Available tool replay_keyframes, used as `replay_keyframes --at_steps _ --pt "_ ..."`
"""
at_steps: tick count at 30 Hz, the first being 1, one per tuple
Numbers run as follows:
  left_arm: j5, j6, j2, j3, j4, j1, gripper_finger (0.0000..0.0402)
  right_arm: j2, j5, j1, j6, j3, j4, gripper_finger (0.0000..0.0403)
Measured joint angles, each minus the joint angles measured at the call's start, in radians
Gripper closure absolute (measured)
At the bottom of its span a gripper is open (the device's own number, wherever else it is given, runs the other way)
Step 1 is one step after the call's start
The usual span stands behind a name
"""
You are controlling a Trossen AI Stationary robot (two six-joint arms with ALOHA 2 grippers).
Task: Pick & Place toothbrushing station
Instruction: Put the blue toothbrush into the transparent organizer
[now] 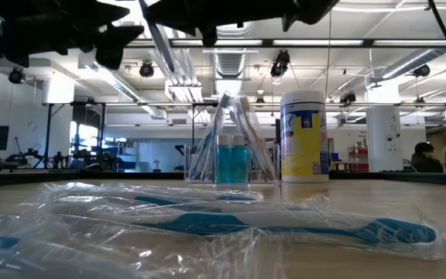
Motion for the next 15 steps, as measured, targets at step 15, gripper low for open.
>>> replay_keyframes --at_steps 15 --pt "0.005 0.001 0.051 0.018 0.087 -0.002 0.0185 0.080 0.000 -0.003 -0.023 0.097 -0.028 0.0385"
